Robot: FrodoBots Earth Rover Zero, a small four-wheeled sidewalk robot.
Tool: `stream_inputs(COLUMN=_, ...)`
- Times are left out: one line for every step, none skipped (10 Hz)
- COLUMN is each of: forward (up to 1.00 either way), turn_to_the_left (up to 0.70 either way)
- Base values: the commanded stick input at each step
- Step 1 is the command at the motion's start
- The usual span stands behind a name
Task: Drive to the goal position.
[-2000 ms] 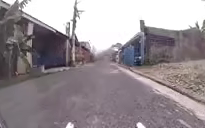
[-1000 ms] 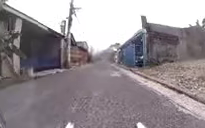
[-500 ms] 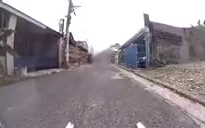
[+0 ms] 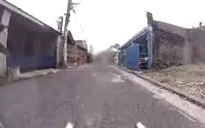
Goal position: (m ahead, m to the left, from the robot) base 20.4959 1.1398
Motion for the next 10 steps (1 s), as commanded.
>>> stream_inputs(forward=0.77, turn_to_the_left=0.00)
stream_inputs(forward=0.76, turn_to_the_left=0.00)
stream_inputs(forward=0.77, turn_to_the_left=0.00)
stream_inputs(forward=0.76, turn_to_the_left=0.00)
stream_inputs(forward=0.76, turn_to_the_left=0.00)
stream_inputs(forward=0.76, turn_to_the_left=0.00)
stream_inputs(forward=0.76, turn_to_the_left=0.00)
stream_inputs(forward=0.76, turn_to_the_left=0.00)
stream_inputs(forward=0.76, turn_to_the_left=0.00)
stream_inputs(forward=0.75, turn_to_the_left=0.00)
